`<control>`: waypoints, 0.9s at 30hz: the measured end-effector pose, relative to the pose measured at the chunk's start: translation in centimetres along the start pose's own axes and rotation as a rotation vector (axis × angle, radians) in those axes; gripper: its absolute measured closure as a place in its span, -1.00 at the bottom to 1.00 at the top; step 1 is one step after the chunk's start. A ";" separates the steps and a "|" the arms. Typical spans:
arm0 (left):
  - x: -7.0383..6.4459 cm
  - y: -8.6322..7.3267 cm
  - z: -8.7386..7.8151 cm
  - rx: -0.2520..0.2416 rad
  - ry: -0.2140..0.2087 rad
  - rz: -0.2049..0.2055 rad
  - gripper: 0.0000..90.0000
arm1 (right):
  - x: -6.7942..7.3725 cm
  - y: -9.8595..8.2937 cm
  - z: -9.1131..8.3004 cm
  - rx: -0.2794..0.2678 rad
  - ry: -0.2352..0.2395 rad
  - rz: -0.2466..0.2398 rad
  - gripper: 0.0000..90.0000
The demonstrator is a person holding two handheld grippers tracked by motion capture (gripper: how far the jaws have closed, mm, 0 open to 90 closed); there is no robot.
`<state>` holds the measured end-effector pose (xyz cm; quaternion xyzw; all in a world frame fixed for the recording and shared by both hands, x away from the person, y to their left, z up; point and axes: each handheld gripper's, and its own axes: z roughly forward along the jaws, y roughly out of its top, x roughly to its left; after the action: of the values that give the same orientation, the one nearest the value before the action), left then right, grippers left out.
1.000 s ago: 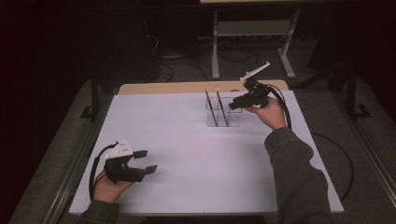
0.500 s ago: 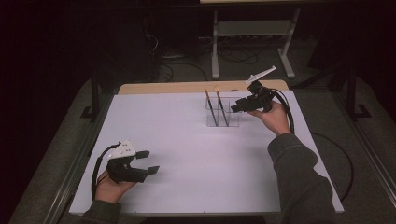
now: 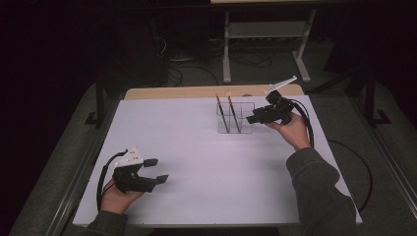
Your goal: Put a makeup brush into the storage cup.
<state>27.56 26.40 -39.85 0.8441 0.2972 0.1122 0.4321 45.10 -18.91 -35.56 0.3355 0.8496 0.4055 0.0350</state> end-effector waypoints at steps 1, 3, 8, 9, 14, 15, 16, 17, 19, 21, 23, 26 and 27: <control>0.0 0.0 0.0 0.000 -0.001 -0.001 -0.36 | 0.0 -0.1 -0.1 -0.001 -0.001 -0.001 0.03; 0.0 0.0 0.0 0.001 -0.001 -0.002 -0.37 | 0.1 -0.3 -0.2 -0.006 -0.002 0.004 0.01; 0.1 0.0 0.0 -0.001 -0.001 0.000 -0.37 | 0.2 -0.8 -0.5 -0.013 -0.007 -0.003 0.00; 0.1 0.0 0.0 -0.001 -0.002 -0.001 -0.38 | 0.3 -0.9 -0.5 -0.011 -0.008 -0.004 -0.01; 0.1 -0.1 -0.1 -0.001 0.002 -0.009 -0.38 | 0.5 -1.3 -0.7 -0.018 -0.011 0.004 -0.06; 0.2 -0.1 -0.1 -0.001 0.002 -0.009 -0.38 | 0.5 -1.5 -0.8 -0.019 -0.014 -0.002 -0.07; 0.2 -0.1 -0.1 -0.001 0.001 -0.008 -0.38 | 0.5 -1.6 -0.8 -0.020 -0.014 0.005 -0.08; 0.2 -0.1 -0.1 -0.001 0.002 -0.008 -0.38 | 0.5 -1.8 -0.8 -0.022 -0.013 0.003 -0.08; 0.2 0.0 -0.2 -0.003 0.006 0.000 -0.39 | 0.6 -2.1 -0.9 -0.026 -0.016 0.008 -0.10; 0.2 0.0 -0.2 -0.002 0.008 0.000 -0.39 | 0.7 -2.3 -0.9 -0.030 -0.006 0.012 -0.11; 0.2 0.0 -0.2 -0.004 0.008 0.001 -0.39 | 0.8 -2.5 -1.0 -0.032 -0.010 0.009 -0.11; 0.2 0.1 -0.3 -0.013 0.009 -0.007 -0.40 | 1.0 -3.0 -1.1 -0.038 -0.012 0.004 -0.13; 0.2 0.1 -0.4 -0.012 0.010 -0.006 -0.40 | 1.0 -3.1 -1.1 -0.041 -0.011 0.005 -0.13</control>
<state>27.59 26.71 -39.56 0.8400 0.3010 0.1167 0.4362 42.24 -20.42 -36.83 0.3391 0.8399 0.4213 0.0456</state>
